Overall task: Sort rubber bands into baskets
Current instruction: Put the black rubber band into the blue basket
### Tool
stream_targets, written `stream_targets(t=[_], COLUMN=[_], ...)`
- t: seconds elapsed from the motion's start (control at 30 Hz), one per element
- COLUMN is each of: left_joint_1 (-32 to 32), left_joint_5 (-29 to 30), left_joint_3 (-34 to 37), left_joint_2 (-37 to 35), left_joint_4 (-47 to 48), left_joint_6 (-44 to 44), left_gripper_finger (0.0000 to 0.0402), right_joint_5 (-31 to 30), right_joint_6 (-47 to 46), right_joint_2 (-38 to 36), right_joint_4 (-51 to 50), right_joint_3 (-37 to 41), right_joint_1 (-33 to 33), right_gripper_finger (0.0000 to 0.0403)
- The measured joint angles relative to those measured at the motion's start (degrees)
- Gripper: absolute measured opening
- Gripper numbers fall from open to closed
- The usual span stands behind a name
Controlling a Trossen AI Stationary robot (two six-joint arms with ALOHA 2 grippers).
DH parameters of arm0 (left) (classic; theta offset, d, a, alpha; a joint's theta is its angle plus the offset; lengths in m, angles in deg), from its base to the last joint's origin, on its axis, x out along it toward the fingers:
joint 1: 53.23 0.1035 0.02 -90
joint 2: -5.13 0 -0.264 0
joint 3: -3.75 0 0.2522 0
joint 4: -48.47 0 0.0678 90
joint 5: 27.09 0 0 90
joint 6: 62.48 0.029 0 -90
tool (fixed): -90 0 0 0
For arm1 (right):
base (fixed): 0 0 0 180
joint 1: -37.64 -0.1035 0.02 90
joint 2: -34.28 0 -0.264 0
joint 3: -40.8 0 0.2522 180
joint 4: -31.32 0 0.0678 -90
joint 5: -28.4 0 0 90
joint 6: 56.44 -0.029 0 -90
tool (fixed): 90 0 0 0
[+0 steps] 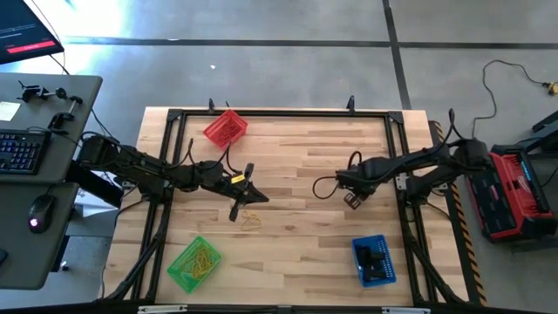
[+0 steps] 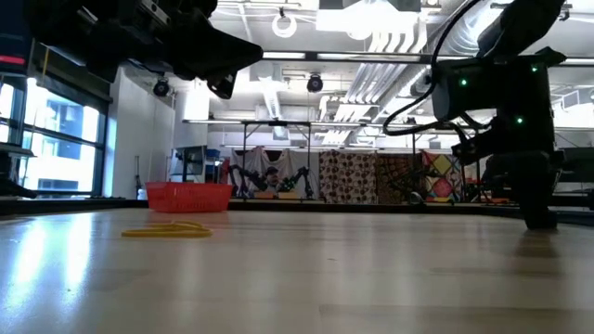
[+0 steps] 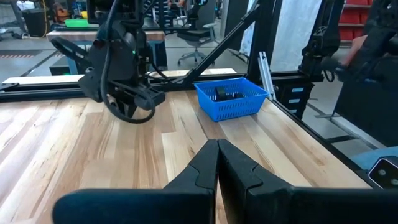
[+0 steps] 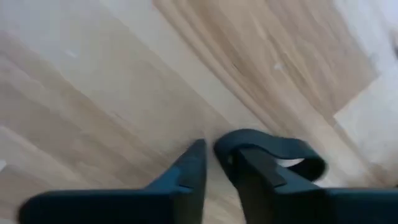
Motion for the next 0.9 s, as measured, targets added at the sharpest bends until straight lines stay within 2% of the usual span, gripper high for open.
stream_targets(t=[0.1,0.17,0.33,0.57,0.73,0.9], left_joint_1=[0.0,0.0,0.0,0.0,0.0,0.0], left_joint_5=[0.0,0.0,0.0,0.0,0.0,0.0], left_joint_3=[0.0,0.0,0.0,0.0,0.0,0.0], left_joint_2=[0.0,0.0,0.0,0.0,0.0,0.0], left_joint_4=[0.0,0.0,0.5,0.8,0.8,0.8], left_joint_6=[0.0,-0.3,-0.6,-0.6,-0.5,-0.5], left_gripper_finger=[0.0,0.0,0.0,0.0,0.0,0.0], right_joint_5=[-0.5,-0.7,-0.3,0.6,0.3,0.3], right_joint_6=[1.6,1.6,0.3,-1.9,-11.5,-22.9], right_joint_2=[0.1,0.1,0.1,0.0,0.0,0.0], right_joint_4=[-1.8,-4.1,-8.3,-6.7,-6.3,-5.4], right_joint_3=[-2.5,-5.0,-12.4,-26.0,-32.1,-32.8], right_joint_1=[-1.8,-3.2,-9.2,-23.0,-33.0,-42.6], right_gripper_finger=[0.0021,0.0007,0.001,0.0004,0.0002,0.0001])
